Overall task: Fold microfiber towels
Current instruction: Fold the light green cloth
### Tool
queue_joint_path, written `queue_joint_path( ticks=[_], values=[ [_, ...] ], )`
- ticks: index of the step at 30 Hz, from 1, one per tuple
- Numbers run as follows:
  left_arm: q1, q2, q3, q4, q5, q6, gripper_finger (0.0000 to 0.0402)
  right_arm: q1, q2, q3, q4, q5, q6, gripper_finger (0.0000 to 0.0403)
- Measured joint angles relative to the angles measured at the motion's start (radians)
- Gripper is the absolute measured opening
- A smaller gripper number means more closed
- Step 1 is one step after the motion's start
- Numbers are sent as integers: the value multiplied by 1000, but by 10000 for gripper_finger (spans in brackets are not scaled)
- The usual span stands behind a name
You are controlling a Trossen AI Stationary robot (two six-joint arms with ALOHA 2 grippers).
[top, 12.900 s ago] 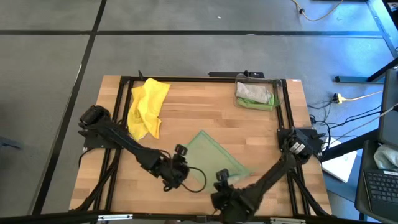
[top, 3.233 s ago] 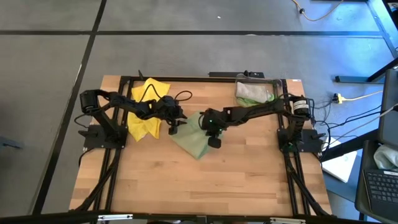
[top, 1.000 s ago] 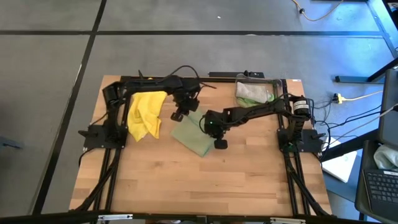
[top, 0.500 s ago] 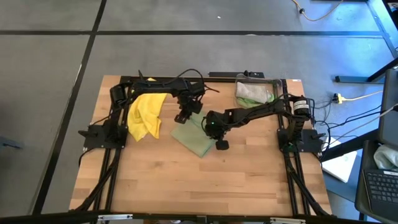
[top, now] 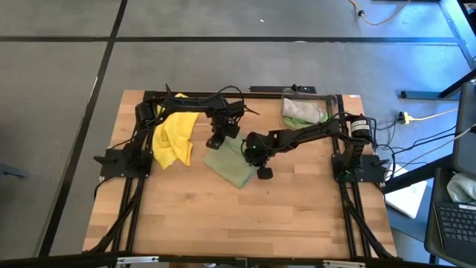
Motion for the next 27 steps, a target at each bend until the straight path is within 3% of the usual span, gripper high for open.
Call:
queue_joint_path(
  ticks=[10, 21, 27],
  values=[
    [-8, -15, 1, -14, -45, 7, 122, -32, 1, 0, -6, -8, 4, 10],
    [-8, -20, 11, -67, -12, 0, 8, -39, 1, 0, -14, -16, 9, 10],
    [0, -20, 11, -74, -10, -17, 18, -39, 1, 1, -15, -16, 9, 10]
  ],
)
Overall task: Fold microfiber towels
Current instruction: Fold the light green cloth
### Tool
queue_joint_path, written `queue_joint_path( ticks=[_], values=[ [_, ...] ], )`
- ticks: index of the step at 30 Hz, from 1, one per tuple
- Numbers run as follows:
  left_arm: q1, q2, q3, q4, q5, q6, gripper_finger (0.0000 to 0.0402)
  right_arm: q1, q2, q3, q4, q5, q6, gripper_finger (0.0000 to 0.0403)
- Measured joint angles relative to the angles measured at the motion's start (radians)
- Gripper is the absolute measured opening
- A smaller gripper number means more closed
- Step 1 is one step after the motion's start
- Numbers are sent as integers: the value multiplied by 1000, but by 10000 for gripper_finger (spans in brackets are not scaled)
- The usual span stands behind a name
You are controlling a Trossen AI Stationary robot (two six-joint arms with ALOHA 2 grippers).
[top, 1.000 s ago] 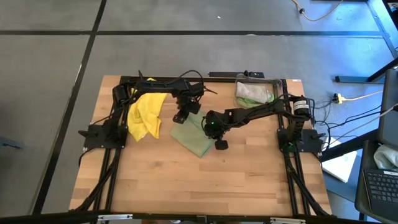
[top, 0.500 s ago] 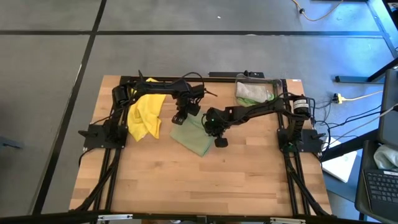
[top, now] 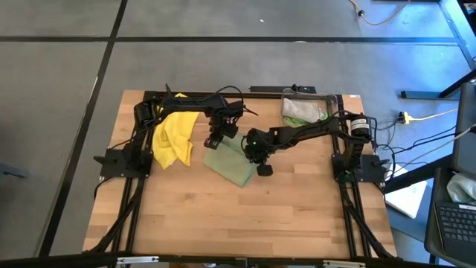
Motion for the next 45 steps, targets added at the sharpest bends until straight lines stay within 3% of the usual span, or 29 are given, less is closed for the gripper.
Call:
queue_joint_path(
  ticks=[10, 20, 27, 34, 45],
  values=[
    [-5, 0, 0, -34, -37, -6, 1, 0, -5, 0, 0, 1, 0, 10],
    [-8, 0, 1, -69, -68, -9, 0, 0, -113, 1, -1, 2, 25, 10],
    [-9, 0, 1, -99, -163, -58, 0, -22, -112, 1, 30, 103, 2, 10],
    [-7, 0, 1, -105, -190, -71, 0, -63, -110, 1, 32, 114, 3, 11],
    [-7, 0, 1, -105, -189, -88, 0, -71, -42, 0, 89, 34, 4, 97]
  ],
)
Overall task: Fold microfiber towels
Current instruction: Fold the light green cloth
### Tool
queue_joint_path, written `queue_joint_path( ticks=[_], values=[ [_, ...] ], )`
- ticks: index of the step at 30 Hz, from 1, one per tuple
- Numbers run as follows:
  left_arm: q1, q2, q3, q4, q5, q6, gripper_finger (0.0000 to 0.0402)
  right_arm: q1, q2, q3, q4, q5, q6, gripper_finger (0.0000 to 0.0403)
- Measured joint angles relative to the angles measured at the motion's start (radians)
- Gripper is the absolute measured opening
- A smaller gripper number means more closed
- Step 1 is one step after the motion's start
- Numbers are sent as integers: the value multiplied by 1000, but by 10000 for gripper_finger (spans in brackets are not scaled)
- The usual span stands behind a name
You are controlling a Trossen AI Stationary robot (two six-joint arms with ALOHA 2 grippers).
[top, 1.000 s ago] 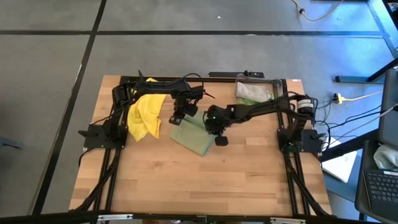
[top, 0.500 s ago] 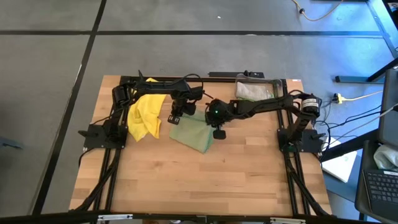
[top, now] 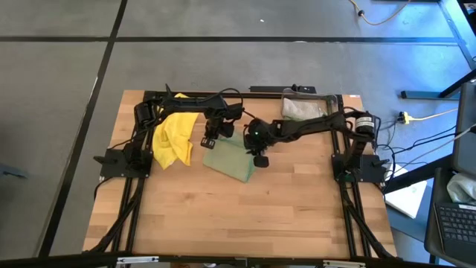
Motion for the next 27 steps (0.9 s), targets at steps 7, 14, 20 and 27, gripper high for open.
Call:
queue_joint_path(
  ticks=[7, 14, 20, 27],
  values=[
    [0, 0, 0, 3, 3, -9, 0, -2, 31, 0, 23, 74, -1, 141],
    [0, 0, 0, 4, 6, -15, 0, -2, 12, 11, 30, 135, -42, 147],
    [-9, 0, 0, 4, 6, -19, 0, -16, 17, 10, 26, 117, -57, 147],
    [-13, 0, 0, 4, 6, -20, 0, -74, 23, 2, 32, 25, -15, 147]
  ],
)
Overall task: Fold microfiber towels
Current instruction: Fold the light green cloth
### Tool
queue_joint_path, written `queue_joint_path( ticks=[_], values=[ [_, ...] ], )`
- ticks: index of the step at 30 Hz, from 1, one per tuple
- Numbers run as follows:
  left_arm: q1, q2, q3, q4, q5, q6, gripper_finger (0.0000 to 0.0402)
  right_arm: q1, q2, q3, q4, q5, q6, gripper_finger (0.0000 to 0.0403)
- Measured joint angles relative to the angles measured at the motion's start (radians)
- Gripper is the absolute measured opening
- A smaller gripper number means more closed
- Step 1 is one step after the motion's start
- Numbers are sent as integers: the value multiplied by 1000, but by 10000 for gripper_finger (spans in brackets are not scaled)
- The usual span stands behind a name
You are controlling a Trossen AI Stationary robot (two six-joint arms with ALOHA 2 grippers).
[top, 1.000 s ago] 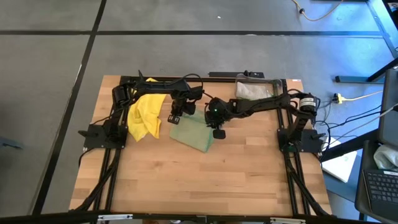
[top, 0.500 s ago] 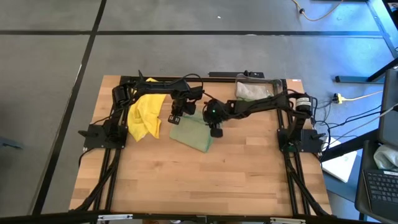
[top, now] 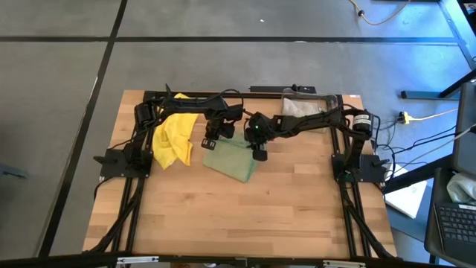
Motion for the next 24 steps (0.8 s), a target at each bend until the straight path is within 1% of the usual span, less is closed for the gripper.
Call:
queue_joint_path(
  ticks=[7, 11, 16, 18, 21, 24],
  values=[
    [0, 0, 0, 0, 0, 0, 0, -60, 10, 0, 31, -165, 157, 147],
    [0, 0, -1, 0, 0, 2, 0, -67, 33, 1, 35, -238, 189, 147],
    [0, 0, -1, 0, 0, 2, 0, -65, 74, 0, 58, -241, 198, 146],
    [0, 0, -1, -1, 0, 3, 0, -65, 84, 0, 60, -241, 198, 140],
    [0, 0, -1, -1, 0, 3, 0, -65, 86, 0, 67, -241, 198, 117],
    [1, 0, -1, -1, 0, 3, 0, -65, 86, 0, 69, -242, 193, 80]
  ],
)
